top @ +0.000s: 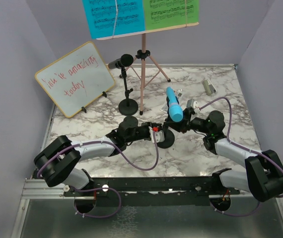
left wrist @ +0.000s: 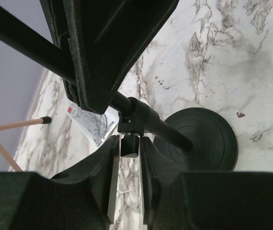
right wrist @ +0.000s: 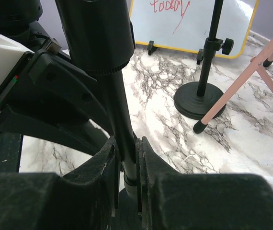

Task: Pack up the instrument practice props
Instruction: Unscrew the knob on the microphone stand.

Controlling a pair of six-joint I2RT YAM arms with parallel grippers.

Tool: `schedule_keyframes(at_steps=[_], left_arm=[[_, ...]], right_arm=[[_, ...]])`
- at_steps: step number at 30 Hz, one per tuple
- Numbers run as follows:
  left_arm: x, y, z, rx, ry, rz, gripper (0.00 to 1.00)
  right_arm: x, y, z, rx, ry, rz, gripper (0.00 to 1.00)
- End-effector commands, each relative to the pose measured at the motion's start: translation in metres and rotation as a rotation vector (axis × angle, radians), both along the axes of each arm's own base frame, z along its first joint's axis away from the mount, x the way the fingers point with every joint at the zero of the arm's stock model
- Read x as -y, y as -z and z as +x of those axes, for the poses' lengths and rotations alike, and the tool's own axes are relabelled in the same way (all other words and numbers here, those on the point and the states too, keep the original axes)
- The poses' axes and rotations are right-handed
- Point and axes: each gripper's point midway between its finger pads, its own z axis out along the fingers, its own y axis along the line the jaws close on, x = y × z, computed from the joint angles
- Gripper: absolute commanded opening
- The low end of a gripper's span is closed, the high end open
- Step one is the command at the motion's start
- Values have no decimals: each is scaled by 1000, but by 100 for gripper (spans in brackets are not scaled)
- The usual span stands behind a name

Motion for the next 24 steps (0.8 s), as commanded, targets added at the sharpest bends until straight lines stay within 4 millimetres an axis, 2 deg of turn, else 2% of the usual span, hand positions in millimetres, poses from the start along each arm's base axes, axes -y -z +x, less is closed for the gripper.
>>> schedule_keyframes(at_steps=[1, 4, 6, 16, 24], left_arm=[[12, -15, -3, 24, 54, -31, 22], [11, -15, -4, -2, 48, -41, 6], [10, -15, -5, -31, 42, -54, 0], [6, -23, -10, -350, -12, -182, 0], [14, -29, -30, -712, -22, -290, 0]], right_arm=[[-7, 15, -17, -91, -88, -31, 0], [-7, 15, -17, -90, -86, -32, 1], [-8, 15, -17, -89, -88, -33, 1], [-7, 18, -16, -76, -80, -43, 0], [-9, 19, -20, -53, -95, -53, 1]])
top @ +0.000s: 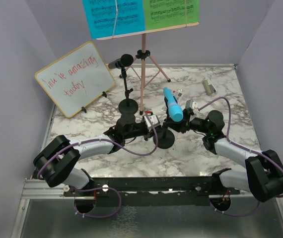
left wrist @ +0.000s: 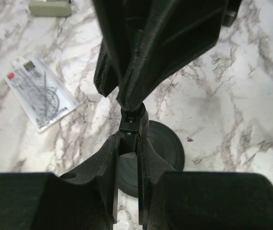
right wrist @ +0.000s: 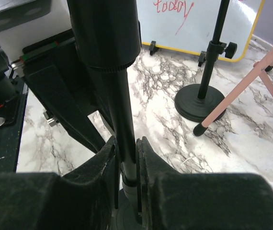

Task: Pack up the instrument practice props
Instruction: Unscrew the knob on the microphone stand.

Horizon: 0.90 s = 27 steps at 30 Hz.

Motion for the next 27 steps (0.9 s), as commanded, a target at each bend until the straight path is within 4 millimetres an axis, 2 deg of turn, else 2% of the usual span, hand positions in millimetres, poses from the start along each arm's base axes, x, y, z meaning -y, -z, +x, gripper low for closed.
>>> schedule_keyframes(at_steps=[1, 9, 15, 21, 27], left_arm=[[14, -29, -24, -309, 35, -155, 0], [13, -34, -23, -606, -46, -250, 0], [11, -42, -18, -909, -160, -371, 0], [2, -50, -5, -1101, -314, -521, 0], [-7, -44, 6, -1324, -450, -701, 0]], right_arm=[[-6, 20, -18, -75, -79, -44, 0], [-8, 21, -23, -42, -82, -52, 0], [-11, 25, -21, -39, -65, -71, 0], [-12, 29, -17, -27, -43, -87, 0], [-11, 31, -14, -30, -24, -95, 0]])
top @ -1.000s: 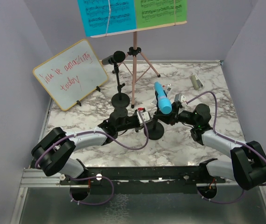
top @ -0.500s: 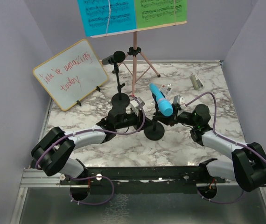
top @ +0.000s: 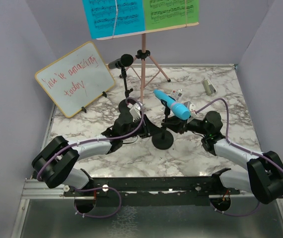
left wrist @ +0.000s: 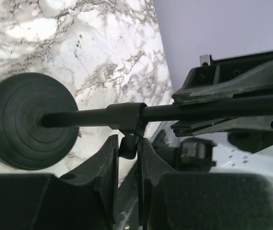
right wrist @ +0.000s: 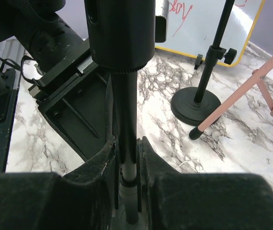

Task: Pack up the instrument practice props
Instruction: Unscrew the knob on the microphone stand.

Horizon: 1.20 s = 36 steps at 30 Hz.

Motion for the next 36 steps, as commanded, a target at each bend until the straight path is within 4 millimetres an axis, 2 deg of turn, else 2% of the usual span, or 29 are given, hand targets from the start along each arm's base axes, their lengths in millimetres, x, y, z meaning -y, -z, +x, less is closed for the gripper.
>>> schedule_keyframes(at_steps=[1, 7, 12, 15, 18, 23, 27, 30, 36], left_arm=[[-7, -37, 18, -198, -208, -252, 0], [-23, -31, 26, -289, -331, -335, 1], [-26, -21, 25, -300, -344, -325, 15], [-28, -19, 24, -261, -337, -303, 32], [-30, -19, 24, -144, -302, -241, 45], [-39, -20, 24, 28, -244, -147, 57], [-52, -30, 25, 244, -226, -49, 74], [-64, -38, 23, 426, -215, 27, 78], [-78, -56, 18, 778, -148, 190, 77]], right_arm=[[-4, 32, -11, -106, -26, -68, 0], [-4, 33, -10, -102, -15, -72, 1], [-4, 34, -8, -103, -10, -74, 0], [-5, 34, -8, -104, -8, -74, 0], [-5, 36, -6, -110, -1, -78, 1], [-4, 35, -5, -106, 14, -80, 0], [-4, 33, -5, -105, 17, -77, 0], [-6, 33, -5, -112, 7, -75, 0], [-9, 33, -6, -121, -11, -65, 1]])
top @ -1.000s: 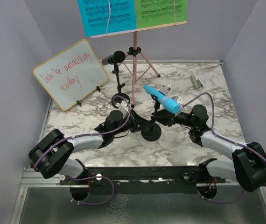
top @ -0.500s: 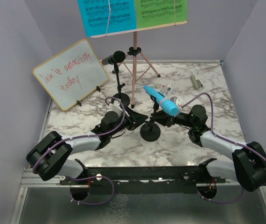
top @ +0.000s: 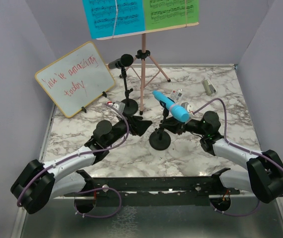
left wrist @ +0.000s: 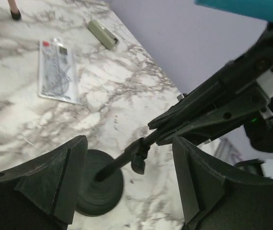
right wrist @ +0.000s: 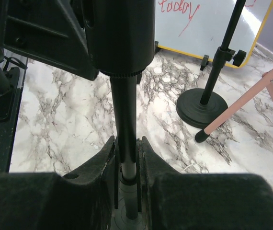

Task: Pack up the instrument practice props
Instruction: Unscrew the knob on the microphone stand.

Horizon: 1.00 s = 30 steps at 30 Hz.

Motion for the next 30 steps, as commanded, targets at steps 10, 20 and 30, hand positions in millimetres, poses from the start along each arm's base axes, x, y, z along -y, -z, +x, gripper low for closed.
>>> schedule_keyframes(at_steps=[10, 20, 30], left_arm=[[-16, -19, -12, 740, 86, 494, 76], [22, 11, -36, 1040, 146, 835, 75], [29, 33, -36, 1166, 143, 1051, 72]], right_arm=[[-2, 31, -3, -120, -3, -57, 1], [-1, 32, -2, -122, 6, -62, 1], [-3, 32, -2, -129, -4, -60, 0]])
